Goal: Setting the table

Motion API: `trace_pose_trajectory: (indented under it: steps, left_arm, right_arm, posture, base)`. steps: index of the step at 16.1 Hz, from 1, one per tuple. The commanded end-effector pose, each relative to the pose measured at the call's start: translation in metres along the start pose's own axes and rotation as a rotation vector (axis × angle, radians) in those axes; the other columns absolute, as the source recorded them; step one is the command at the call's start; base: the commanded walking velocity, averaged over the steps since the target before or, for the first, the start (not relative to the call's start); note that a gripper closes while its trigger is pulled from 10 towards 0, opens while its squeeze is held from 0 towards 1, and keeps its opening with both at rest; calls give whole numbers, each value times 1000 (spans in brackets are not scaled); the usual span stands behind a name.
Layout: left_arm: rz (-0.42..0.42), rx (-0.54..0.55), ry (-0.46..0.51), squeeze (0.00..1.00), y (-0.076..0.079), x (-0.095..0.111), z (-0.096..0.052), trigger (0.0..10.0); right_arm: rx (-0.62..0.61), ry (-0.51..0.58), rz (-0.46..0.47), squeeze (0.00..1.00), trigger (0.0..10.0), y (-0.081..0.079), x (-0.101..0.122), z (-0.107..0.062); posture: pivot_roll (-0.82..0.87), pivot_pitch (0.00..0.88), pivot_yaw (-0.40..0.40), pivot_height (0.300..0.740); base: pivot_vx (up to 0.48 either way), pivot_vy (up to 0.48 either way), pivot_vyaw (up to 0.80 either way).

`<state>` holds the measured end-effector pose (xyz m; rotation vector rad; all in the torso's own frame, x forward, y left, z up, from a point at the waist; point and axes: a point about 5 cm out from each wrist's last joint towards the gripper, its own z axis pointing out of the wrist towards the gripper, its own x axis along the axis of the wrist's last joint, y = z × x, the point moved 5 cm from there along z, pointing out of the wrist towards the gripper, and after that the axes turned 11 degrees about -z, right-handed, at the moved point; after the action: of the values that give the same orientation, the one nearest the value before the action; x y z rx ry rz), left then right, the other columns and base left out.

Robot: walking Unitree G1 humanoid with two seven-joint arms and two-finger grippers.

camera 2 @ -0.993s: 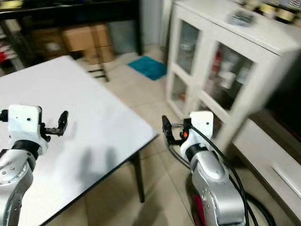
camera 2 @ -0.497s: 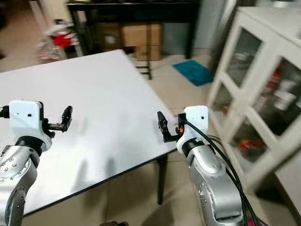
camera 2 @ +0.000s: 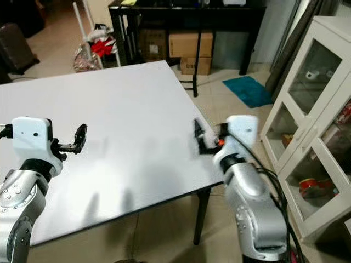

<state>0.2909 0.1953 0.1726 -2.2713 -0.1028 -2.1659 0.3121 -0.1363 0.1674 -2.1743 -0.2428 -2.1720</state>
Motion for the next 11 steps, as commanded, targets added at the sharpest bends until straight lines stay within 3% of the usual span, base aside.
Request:
trace_pose_trajectory:
  steps: [1,3,5,11]
  left_arm:
    - [12,9,-1,0,-2,1,0,10000]
    - [11,10,-17,0,-1,-2,-3,10000]
    - [16,7,-26,0,0,-4,-4,10000]
    - [41,3,-36,0,-1,-3,-8,10000]
  right_arm:
    - [3,28,16,0,10000,-4,5,4]
    - [46,13,80,0,10000,-11,2,2]
    - [93,22,39,0,10000,-17,4,0]
    - [140,-1,36,0,10000,-29,-5,-2]
  posture:
    - [-126,0,29,740]
    - [-118,0,42,740]
    - [-114,0,45,740]
    - [-96,0,50,740]
  base:
    - [0,300,0]
    - [0,296,0]
    - [0,298,0]
    - [0,295,753]
